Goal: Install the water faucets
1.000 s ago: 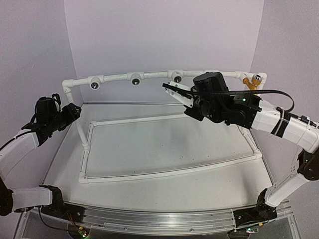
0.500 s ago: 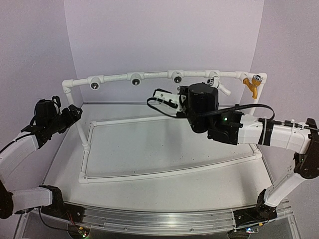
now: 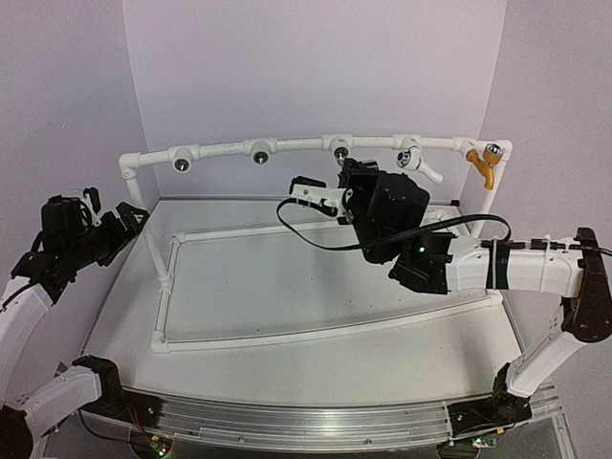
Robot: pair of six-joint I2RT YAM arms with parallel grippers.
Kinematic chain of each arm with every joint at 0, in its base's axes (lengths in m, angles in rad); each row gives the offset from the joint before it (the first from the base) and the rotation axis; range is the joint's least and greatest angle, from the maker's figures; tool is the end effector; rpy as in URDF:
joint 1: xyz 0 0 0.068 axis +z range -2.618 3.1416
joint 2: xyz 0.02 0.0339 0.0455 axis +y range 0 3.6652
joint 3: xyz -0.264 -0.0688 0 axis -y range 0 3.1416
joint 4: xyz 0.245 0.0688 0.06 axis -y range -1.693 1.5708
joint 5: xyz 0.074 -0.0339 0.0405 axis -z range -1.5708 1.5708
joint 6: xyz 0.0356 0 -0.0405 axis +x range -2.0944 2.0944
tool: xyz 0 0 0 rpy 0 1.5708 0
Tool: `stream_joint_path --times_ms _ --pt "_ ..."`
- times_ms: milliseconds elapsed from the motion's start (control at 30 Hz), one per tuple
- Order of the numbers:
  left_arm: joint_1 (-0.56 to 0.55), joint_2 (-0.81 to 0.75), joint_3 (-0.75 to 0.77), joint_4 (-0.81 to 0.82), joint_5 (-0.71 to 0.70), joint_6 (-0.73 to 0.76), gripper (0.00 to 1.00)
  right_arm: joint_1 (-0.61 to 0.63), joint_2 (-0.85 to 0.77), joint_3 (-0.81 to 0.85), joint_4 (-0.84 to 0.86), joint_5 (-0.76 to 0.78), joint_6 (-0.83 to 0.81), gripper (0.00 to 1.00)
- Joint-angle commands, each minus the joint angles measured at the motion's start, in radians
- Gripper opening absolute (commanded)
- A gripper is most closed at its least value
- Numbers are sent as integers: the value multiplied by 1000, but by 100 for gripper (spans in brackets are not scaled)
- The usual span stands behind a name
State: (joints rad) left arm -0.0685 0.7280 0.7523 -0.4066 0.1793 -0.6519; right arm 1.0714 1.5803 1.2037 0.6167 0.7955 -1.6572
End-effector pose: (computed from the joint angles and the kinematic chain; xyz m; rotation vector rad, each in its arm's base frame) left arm 0.1667 -0.0178 0.3144 -0.4587 1.9500 -0.6444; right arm 0.1988 0.3113 0.3667 -1.1347 0.9521 -1.0058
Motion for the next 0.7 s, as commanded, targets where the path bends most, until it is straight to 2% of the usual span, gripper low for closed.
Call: stream_joint_path --times_ms 0,133,333,500,667 --pt "4 -82 143 -113 174 63 94 -2 -44 -3 97 -32 4 0" --pt "5 -80 255 -117 343 138 90 -11 -24 13 97 -42 19 0" --pt "4 27 432 -117 576 222 83 -16 -23 15 86 -36 33 0" --pt "4 118 573 -115 662 280 82 -17 -21 53 18 -21 92 0" --pt "-28 260 713 -101 629 302 82 -16 -11 54 9 -2 98 0"
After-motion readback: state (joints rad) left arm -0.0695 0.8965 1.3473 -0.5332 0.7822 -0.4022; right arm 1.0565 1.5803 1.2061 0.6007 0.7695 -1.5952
